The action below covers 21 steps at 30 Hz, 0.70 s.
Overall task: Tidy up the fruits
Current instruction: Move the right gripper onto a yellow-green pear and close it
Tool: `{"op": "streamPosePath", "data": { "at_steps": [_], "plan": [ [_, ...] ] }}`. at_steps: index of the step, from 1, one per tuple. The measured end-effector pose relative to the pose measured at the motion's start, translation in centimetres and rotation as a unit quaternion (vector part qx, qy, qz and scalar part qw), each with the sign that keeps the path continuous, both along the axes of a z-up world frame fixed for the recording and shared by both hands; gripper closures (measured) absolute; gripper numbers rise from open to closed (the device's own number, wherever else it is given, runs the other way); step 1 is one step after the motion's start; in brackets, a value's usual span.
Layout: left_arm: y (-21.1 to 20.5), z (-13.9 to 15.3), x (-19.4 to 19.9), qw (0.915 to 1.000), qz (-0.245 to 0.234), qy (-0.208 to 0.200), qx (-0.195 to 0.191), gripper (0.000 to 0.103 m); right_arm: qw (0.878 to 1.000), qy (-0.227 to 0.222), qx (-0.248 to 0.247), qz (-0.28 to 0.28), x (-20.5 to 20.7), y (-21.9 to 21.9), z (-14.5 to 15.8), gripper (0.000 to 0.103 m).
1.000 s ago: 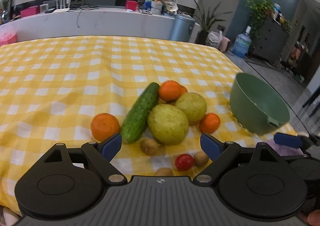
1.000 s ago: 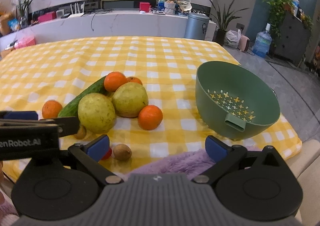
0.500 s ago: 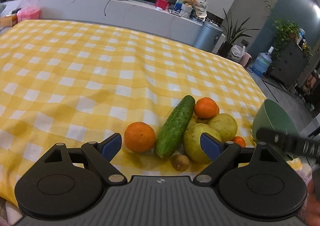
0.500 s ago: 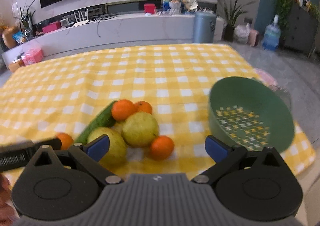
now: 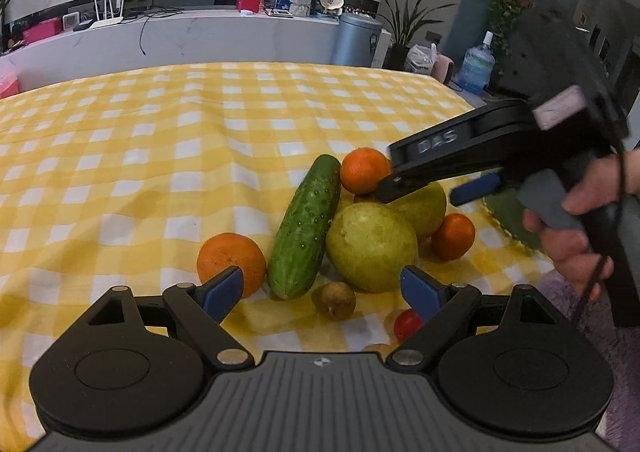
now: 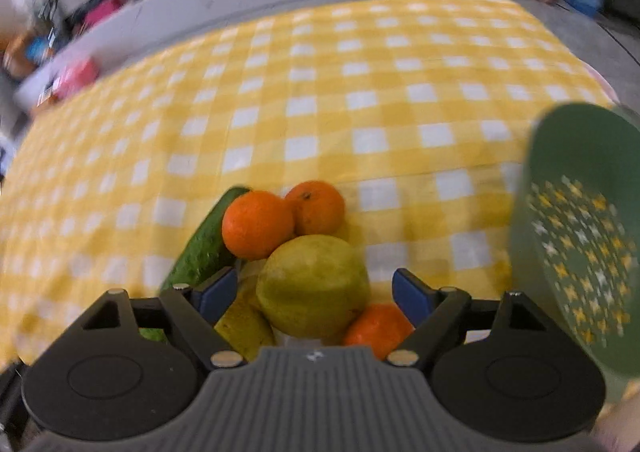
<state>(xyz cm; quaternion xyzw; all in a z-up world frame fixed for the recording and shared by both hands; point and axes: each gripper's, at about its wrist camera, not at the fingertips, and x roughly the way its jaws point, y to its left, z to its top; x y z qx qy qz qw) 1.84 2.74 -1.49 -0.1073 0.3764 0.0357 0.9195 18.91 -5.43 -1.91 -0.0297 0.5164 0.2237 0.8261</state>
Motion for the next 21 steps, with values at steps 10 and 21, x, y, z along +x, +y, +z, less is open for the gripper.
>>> {"op": "streamPosePath", "data": {
  "at_steps": [10, 21],
  "plan": [
    [0.3, -0.8, 0.3, 0.9998, 0.000, 0.019, -0.004, 0.000, 0.999, 0.015, -0.024, 0.025, 1.1, 1.6, -1.5, 0.031],
    [-3.3, -0.8, -0.1, 0.9918, -0.096, -0.055, 0.063, 0.000, 1.000, 0.021, 0.013, -0.002, 1.0, 0.7, -2.5, 0.035]
  ]
}}
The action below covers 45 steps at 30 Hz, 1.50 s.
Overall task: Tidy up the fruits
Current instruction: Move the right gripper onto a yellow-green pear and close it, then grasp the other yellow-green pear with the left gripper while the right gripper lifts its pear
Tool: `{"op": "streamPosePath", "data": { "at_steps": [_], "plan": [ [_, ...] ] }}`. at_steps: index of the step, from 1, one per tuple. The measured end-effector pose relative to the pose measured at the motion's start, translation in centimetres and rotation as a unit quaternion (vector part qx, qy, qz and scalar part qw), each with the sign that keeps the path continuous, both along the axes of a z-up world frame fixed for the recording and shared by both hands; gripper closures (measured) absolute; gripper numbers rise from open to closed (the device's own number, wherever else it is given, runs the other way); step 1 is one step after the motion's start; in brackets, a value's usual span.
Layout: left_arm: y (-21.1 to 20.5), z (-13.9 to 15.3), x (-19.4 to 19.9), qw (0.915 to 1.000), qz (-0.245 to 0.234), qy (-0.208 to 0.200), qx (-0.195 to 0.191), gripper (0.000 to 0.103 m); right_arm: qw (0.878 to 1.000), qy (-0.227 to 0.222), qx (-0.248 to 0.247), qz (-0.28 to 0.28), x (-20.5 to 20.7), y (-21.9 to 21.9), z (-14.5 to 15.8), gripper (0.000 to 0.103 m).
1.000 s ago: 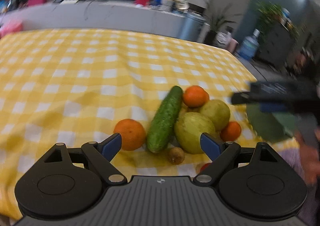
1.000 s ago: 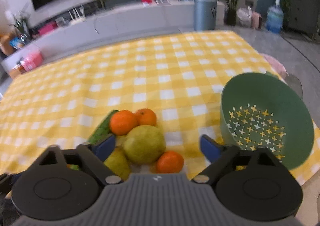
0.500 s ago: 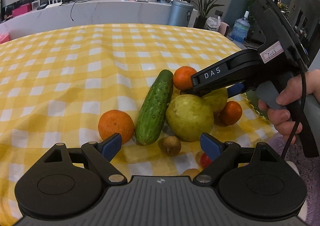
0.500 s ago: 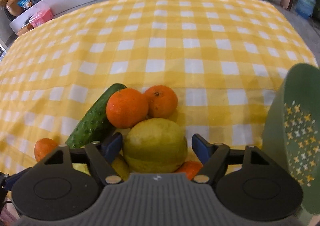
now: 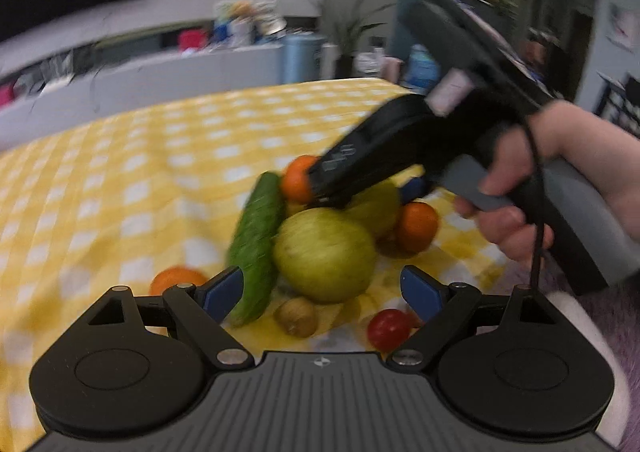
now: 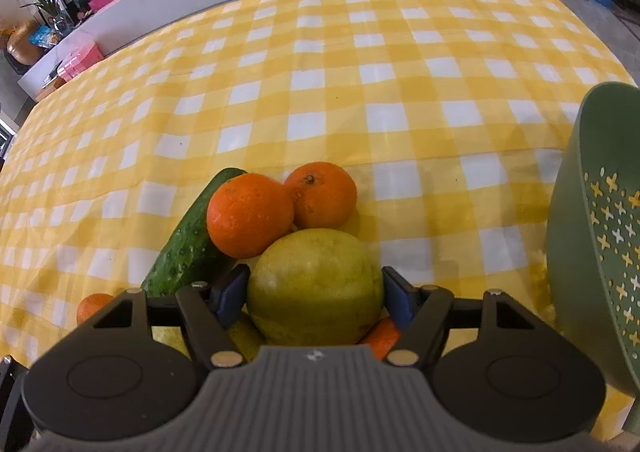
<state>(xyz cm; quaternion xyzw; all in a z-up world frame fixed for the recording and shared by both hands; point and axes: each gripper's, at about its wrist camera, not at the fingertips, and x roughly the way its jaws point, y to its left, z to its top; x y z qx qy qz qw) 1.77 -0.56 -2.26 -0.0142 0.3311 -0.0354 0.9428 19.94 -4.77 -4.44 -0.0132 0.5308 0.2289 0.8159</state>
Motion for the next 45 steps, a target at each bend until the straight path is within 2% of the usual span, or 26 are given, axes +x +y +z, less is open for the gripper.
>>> {"op": "streamPosePath", "data": {
  "at_steps": [4, 10, 16, 22, 24, 26, 28, 30, 35, 40, 42, 45],
  "plan": [
    [-0.9, -0.3, 0.7, 0.9997, 0.010, -0.011, 0.017, 0.000, 1.000, -0.006, 0.011, 0.000, -0.2, -0.4, -0.1, 0.035],
    [-0.5, -0.5, 2.5, 0.9999, 0.012, -0.011, -0.003, 0.000, 1.000, -0.005, 0.026, -0.002, -0.2, -1.0, -0.2, 0.035],
    [-0.5, -1.3, 4.3, 0.9999, 0.006, 0.002, 0.012, 0.001, 0.999, 0.002, 0.038, 0.000, 0.1, -1.2, -0.4, 0.036],
    [-1.6, -2.0, 4.4, 0.9987, -0.017, -0.011, 0.047, 0.003, 0.999, 0.003, 0.042, 0.000, 0.2, -1.2, -0.6, 0.036],
    [-2.2, -2.3, 4.4, 0.9968, -0.026, -0.014, 0.074, 0.003, 0.999, 0.001, 0.042, -0.001, 0.1, -1.2, -0.6, 0.036],
    [-3.0, -2.6, 4.3, 0.9945, -0.035, -0.013, 0.097, 0.008, 0.999, 0.002, 0.043, -0.002, 0.1, -1.2, -0.6, 0.036],
    [-3.5, -3.0, 4.3, 0.9914, -0.035, -0.013, 0.125, 0.018, 0.999, 0.002, 0.044, -0.003, 0.0, -1.3, -0.6, 0.036],
    [-3.9, -3.2, 4.2, 0.9894, -0.034, -0.015, 0.141, 0.018, 0.999, 0.002, 0.044, -0.003, 0.0, -1.4, -0.6, 0.036],
    [-3.7, -3.1, 4.1, 0.9910, -0.032, -0.013, 0.129, 0.019, 0.999, 0.004, 0.047, -0.006, 0.1, -1.5, -0.6, 0.036],
    [-2.8, -2.8, 4.3, 0.9964, -0.032, -0.002, 0.078, 0.018, 0.999, 0.006, 0.051, -0.013, 0.3, -1.8, -0.6, 0.036],
    [-2.7, -2.9, 4.3, 0.9964, -0.029, -0.003, 0.079, 0.018, 0.999, 0.006, 0.051, -0.014, 0.3, -1.8, -0.6, 0.036],
    [-3.1, -3.2, 4.3, 0.9952, -0.039, -0.002, 0.090, 0.011, 0.999, 0.006, 0.051, -0.015, 0.3, -1.8, -0.6, 0.036]
  ]
}}
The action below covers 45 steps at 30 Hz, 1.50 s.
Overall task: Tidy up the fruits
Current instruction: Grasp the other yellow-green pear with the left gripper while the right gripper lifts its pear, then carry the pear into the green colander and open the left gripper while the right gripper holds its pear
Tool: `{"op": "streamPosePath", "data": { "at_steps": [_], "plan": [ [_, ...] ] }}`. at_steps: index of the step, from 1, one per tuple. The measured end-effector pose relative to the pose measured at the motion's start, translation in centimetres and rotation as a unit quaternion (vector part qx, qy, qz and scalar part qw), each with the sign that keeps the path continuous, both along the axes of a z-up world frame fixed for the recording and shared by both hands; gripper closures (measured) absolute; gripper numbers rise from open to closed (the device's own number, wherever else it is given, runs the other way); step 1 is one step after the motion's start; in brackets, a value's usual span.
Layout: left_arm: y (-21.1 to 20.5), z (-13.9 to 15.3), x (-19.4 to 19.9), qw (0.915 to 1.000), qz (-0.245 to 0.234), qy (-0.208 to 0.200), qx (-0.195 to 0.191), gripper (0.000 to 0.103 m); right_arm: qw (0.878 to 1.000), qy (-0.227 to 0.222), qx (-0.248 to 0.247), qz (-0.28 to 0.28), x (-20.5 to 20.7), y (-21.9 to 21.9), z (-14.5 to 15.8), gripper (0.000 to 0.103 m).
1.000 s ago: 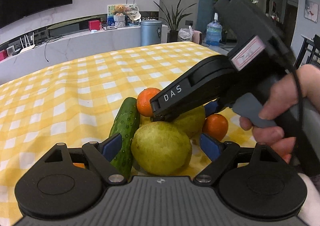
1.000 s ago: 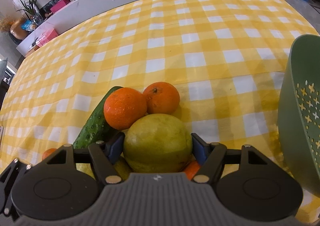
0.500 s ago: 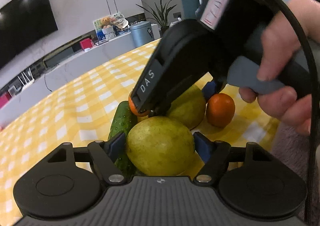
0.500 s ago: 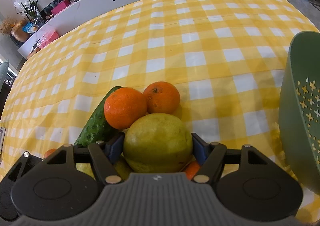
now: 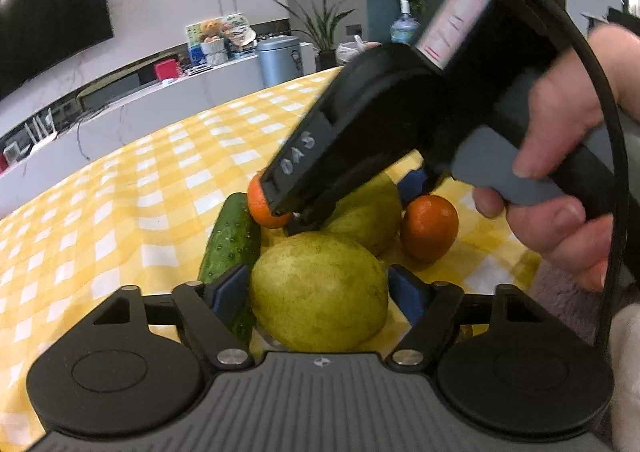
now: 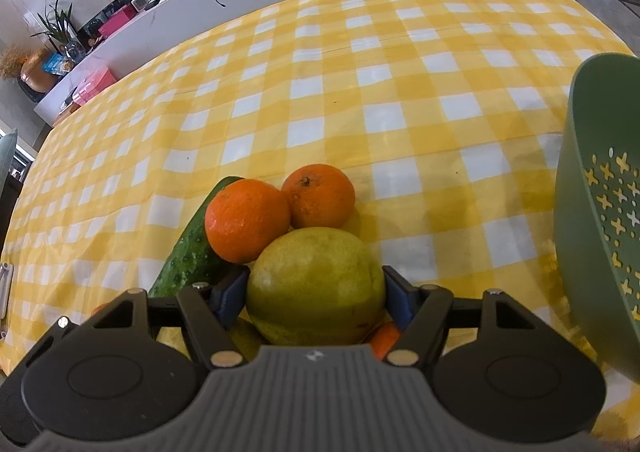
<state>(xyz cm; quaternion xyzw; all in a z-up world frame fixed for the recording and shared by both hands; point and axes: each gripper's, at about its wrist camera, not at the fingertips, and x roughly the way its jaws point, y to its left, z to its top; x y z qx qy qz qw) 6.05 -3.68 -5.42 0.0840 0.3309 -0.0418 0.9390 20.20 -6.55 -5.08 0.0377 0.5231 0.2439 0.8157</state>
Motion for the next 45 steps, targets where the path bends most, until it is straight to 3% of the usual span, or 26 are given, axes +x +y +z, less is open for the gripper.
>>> {"op": "streamPosePath", "data": {
  "at_steps": [2, 5, 11, 16, 24, 30, 38, 45],
  "plan": [
    [-0.7, -0.3, -0.1, 0.9997, -0.002, -0.005, 0.025, 0.011, 1.000, 0.000, 0.000, 0.001, 0.0, 0.0, 0.0, 0.036],
    [-1.8, -0.7, -0.3, 0.9976, 0.000, -0.015, 0.068, 0.019, 1.000, 0.000, 0.001, 0.000, 0.0, 0.0, 0.0, 0.036],
    [-0.7, -0.2, -0.1, 0.9999, 0.004, -0.010, 0.011, 0.019, 1.000, 0.002, 0.005, -0.015, 0.0, -0.4, 0.1, 0.036],
    [-0.4, 0.2, -0.3, 0.9998, 0.005, -0.018, 0.007, 0.019, 0.999, 0.011, 0.036, -0.032, -0.2, -1.4, 0.1, 0.036],
    [0.4, 0.7, -0.5, 0.9993, 0.015, -0.014, -0.031, 0.019, 0.993, 0.022, 0.103, -0.049, -0.5, -2.7, 0.8, 0.036],
    [0.7, 1.7, -0.6, 0.9984, 0.029, -0.025, -0.042, 0.019, 0.988, 0.002, 0.149, -0.046, -1.8, -3.6, 2.2, 0.036],
    [1.3, 3.7, -1.7, 0.9935, 0.043, -0.065, -0.083, 0.019, 0.967, -0.013, 0.248, -0.061, -3.4, -6.6, 4.4, 0.036],
    [1.6, 3.7, -1.1, 0.9926, 0.044, -0.055, -0.099, 0.019, 0.955, -0.012, 0.280, -0.096, -3.6, -9.2, 4.9, 0.036]
  ]
}}
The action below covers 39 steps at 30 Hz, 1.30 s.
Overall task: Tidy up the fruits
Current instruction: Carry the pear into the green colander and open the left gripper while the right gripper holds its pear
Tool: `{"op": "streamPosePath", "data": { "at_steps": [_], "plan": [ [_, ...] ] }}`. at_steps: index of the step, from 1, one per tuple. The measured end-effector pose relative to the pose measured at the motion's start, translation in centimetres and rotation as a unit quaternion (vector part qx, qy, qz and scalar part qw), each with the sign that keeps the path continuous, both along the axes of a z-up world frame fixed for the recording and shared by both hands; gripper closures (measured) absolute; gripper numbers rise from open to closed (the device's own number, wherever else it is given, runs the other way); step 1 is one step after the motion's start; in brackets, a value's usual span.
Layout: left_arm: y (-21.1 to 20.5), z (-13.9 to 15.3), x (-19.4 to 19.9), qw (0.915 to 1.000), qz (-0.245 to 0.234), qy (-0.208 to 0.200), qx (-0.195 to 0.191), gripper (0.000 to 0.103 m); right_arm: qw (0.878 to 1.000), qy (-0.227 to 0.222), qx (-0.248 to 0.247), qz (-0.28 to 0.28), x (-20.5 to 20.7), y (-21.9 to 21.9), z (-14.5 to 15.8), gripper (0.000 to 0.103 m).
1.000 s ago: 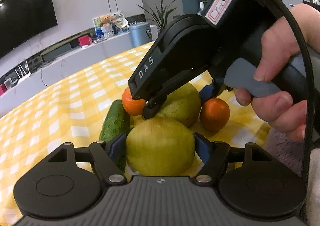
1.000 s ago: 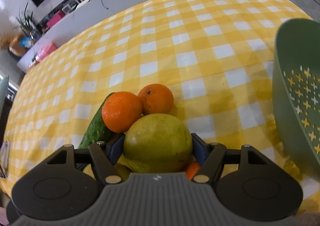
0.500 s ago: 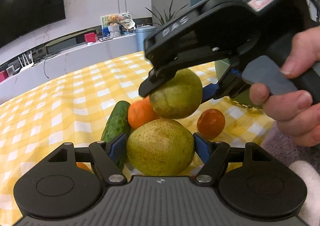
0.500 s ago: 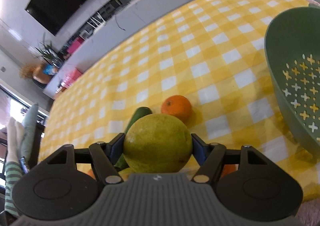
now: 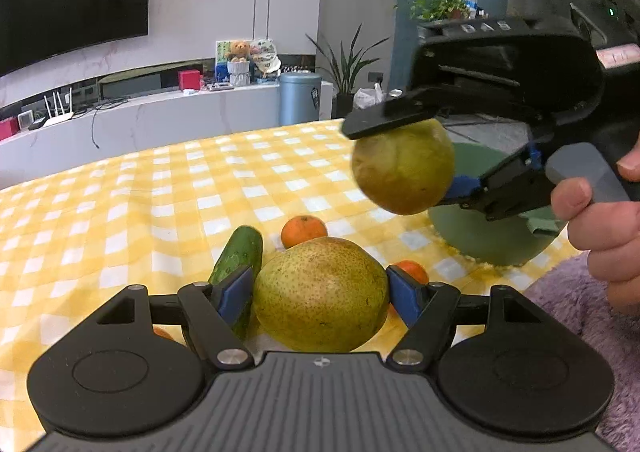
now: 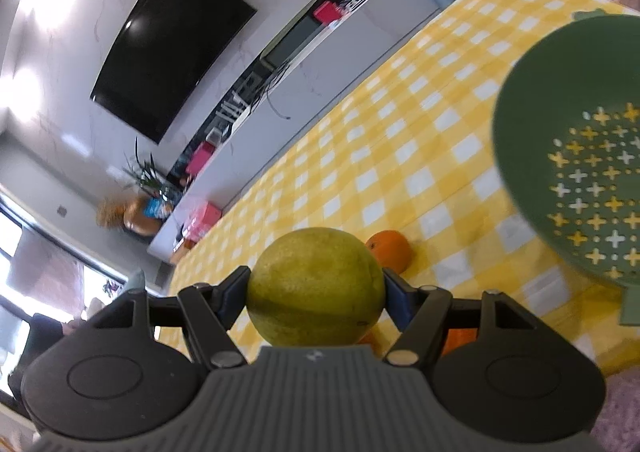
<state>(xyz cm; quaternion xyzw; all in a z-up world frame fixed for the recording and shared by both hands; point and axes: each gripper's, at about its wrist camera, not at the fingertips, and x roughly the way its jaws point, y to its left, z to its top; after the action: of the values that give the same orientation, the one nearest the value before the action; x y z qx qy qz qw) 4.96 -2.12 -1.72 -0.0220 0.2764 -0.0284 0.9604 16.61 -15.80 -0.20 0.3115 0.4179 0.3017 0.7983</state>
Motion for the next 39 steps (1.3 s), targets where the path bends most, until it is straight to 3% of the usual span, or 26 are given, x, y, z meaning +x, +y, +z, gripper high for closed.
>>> {"op": "streamPosePath", "data": {
  "at_steps": [4, 9, 13, 15, 18, 23, 26, 33, 39],
  "plan": [
    [0.3, 1.0, -0.1, 0.9995, -0.009, -0.017, -0.025, 0.019, 0.999, 0.002, 0.033, -0.028, -0.1, -2.5, 0.7, 0.036],
    [0.0, 2.9, 1.3, 0.9978, -0.020, -0.024, -0.058, 0.019, 0.995, -0.031, 0.056, -0.081, -0.8, -7.1, 2.5, 0.036],
    [-2.6, 4.6, 3.5, 0.9966, -0.065, -0.031, -0.040, 0.019, 0.986, -0.048, 0.041, -0.155, -1.4, -11.3, 2.8, 0.036],
    [-4.1, 4.7, 4.4, 0.9938, -0.088, -0.033, -0.059, 0.019, 0.980, -0.047, 0.044, -0.189, -1.6, -13.5, 2.6, 0.036],
    [-6.2, 4.9, 7.4, 0.9872, -0.132, -0.010, -0.089, 0.019, 0.975, -0.044, 0.040, -0.215, -1.7, -15.9, 2.1, 0.036],
    [-9.9, 3.5, 12.6, 0.9820, -0.159, 0.041, -0.093, 0.019, 0.963, -0.029, 0.062, -0.260, -2.4, -18.8, 0.4, 0.036],
    [-12.0, 2.4, 15.0, 0.9779, -0.183, 0.073, -0.070, 0.019, 0.957, -0.026, 0.072, -0.279, -2.6, -20.0, -0.2, 0.036],
    [-15.4, -0.5, 17.1, 0.9706, -0.202, 0.127, 0.029, 0.019, 0.943, -0.029, 0.109, -0.314, -2.1, -21.9, -1.7, 0.036],
    [-17.5, -2.4, 19.0, 0.9609, -0.182, 0.190, 0.086, 0.019, 0.939, -0.029, 0.115, -0.322, -2.1, -22.7, -2.2, 0.036]
  ]
}}
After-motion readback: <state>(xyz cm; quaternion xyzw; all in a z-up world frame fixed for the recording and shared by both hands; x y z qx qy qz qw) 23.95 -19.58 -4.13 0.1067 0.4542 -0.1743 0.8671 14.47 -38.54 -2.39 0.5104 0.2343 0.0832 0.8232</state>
